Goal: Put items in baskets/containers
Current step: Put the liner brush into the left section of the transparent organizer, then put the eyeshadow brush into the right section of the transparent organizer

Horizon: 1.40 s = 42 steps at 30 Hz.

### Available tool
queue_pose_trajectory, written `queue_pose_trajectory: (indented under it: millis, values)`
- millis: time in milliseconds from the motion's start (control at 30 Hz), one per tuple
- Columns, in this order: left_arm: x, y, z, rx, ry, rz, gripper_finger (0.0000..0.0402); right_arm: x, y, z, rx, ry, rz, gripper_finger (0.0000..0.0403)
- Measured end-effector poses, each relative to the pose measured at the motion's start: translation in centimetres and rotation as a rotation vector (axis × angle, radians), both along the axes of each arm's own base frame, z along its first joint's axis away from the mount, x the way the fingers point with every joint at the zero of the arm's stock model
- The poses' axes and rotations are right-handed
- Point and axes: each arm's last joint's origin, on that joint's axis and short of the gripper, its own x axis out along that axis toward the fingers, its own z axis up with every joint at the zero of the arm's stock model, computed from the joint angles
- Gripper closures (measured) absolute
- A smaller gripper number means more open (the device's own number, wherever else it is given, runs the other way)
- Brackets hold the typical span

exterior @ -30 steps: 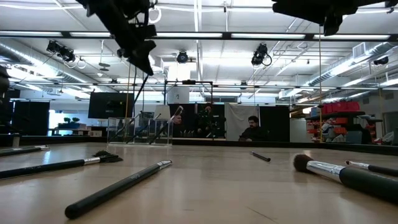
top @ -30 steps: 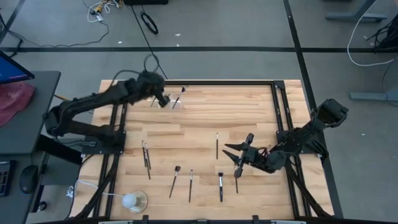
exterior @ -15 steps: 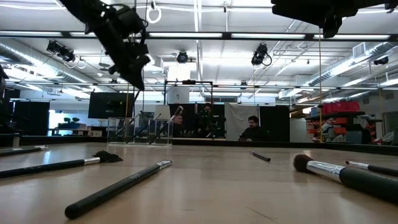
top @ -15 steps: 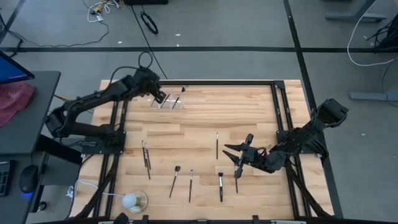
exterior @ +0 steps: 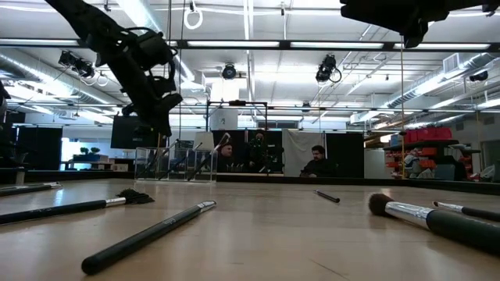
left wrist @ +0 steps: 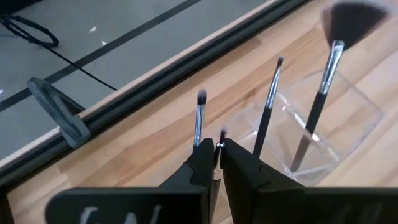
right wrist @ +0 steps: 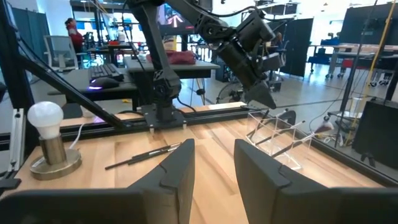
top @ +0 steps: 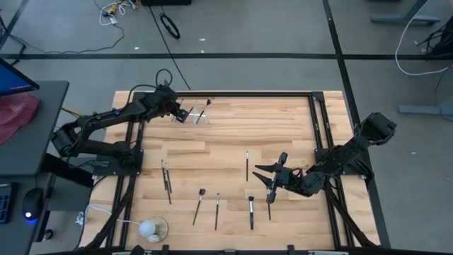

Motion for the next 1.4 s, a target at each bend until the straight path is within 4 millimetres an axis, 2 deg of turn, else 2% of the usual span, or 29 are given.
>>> queue_pose_trajectory:
  millis: [200,500,600,800,900,1000,1233,1400]
  values:
    - [-0.1,-0.1,-0.2,-0.008,0.0,0.02,0.0348,0.2,-0.3,0.0,0.007,-0.003,-0.012,0.0289]
    - [-0.1,0.0,0.0,-0.004,0.011,0.02,0.026,0.2,-0.3,0.0,0.008,-0.003,-0.013,0.0289]
    - [-0.1,0.0,1.3,0.027,0.018,0.017,0.0238,0.2,-0.3,0.0,0.004,-0.001,-0.013,0.0289]
    - [-0.1,-1.0,6.2,0.038,-0.023,-0.019,0.0229,0.2,-0.3,-0.2,-0.012,0.019,-0.013,0.0288]
    - [0.4,-3.2,8.0,0.028,-0.082,-0.106,0.0237,0.2,-0.3,-0.6,-0.039,0.055,-0.014,0.029]
    - [1.8,-6.8,8.6,0.008,-0.132,-0.242,0.0251,0.3,-0.6,-1.0,-0.054,0.089,-0.025,0.0291]
    - [4.6,-16.7,8.1,-0.041,-0.194,-0.459,0.0294,1.0,-1.9,-1.6,-0.07,0.142,-0.079,0.0291]
    - [4.3,-22.7,6.9,-0.124,-0.217,-0.494,0.0324,1.6,-3.0,-1.8,-0.128,0.181,-0.078,0.0291]
